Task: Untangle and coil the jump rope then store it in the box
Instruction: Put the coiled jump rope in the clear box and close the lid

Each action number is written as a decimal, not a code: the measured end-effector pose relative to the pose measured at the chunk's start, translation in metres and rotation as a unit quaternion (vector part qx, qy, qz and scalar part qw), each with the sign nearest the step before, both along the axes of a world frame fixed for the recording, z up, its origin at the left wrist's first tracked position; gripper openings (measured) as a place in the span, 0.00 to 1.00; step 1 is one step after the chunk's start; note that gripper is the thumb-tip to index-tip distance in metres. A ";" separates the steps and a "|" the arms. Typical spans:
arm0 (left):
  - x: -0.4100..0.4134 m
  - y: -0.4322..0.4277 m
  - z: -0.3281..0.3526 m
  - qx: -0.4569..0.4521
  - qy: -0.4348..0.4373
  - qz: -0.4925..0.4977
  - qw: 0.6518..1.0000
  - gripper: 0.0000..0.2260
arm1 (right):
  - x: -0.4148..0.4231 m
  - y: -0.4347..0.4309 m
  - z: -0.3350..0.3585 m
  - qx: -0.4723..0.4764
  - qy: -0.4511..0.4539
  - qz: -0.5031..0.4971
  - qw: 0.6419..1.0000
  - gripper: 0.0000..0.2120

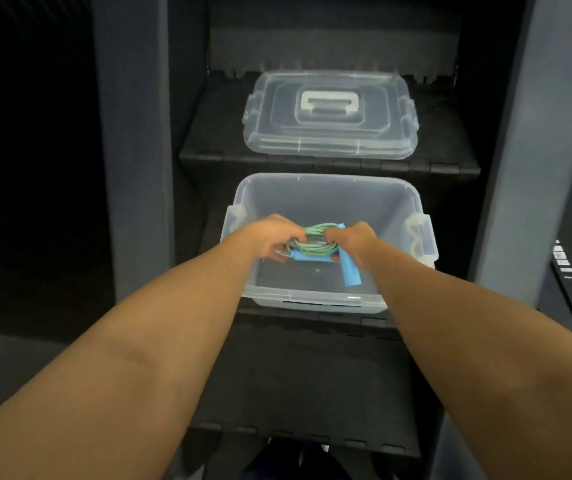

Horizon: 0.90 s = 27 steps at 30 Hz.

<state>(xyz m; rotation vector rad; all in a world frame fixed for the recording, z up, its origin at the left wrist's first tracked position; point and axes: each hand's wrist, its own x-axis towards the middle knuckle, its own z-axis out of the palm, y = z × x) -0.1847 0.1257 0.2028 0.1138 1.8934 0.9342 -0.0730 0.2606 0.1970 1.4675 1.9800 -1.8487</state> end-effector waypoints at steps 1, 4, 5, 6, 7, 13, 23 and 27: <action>-0.001 0.000 -0.006 -0.011 0.007 -0.011 1.000 0.14 | -0.002 0.000 -0.007 0.000 -0.015 0.013 1.000 0.09; -0.003 0.003 -0.023 -0.018 -0.001 -0.028 0.999 0.13 | -0.004 0.003 -0.024 0.008 -0.058 0.057 0.997 0.09; -0.003 0.004 -0.028 -0.023 0.000 -0.032 0.999 0.14 | -0.004 0.003 -0.027 0.008 -0.070 0.067 0.995 0.09; -0.003 0.006 -0.034 -0.031 0.007 -0.039 0.999 0.13 | -0.004 0.003 -0.028 0.007 -0.081 0.072 0.994 0.09; -0.004 0.008 -0.038 -0.038 0.016 -0.046 0.998 0.12 | -0.005 0.004 -0.029 0.003 -0.090 0.072 0.993 0.09; -0.011 0.020 -0.061 -0.030 0.041 -0.054 0.997 0.05 | -0.012 0.016 -0.048 0.078 -0.112 0.114 0.984 0.14; -0.015 0.029 -0.082 0.029 0.049 -0.003 0.998 0.09 | -0.021 0.025 -0.068 0.214 -0.206 0.216 0.930 0.27; -0.017 0.033 -0.092 0.007 0.090 -0.022 0.996 0.10 | -0.025 0.029 -0.073 0.211 -0.225 0.222 0.925 0.33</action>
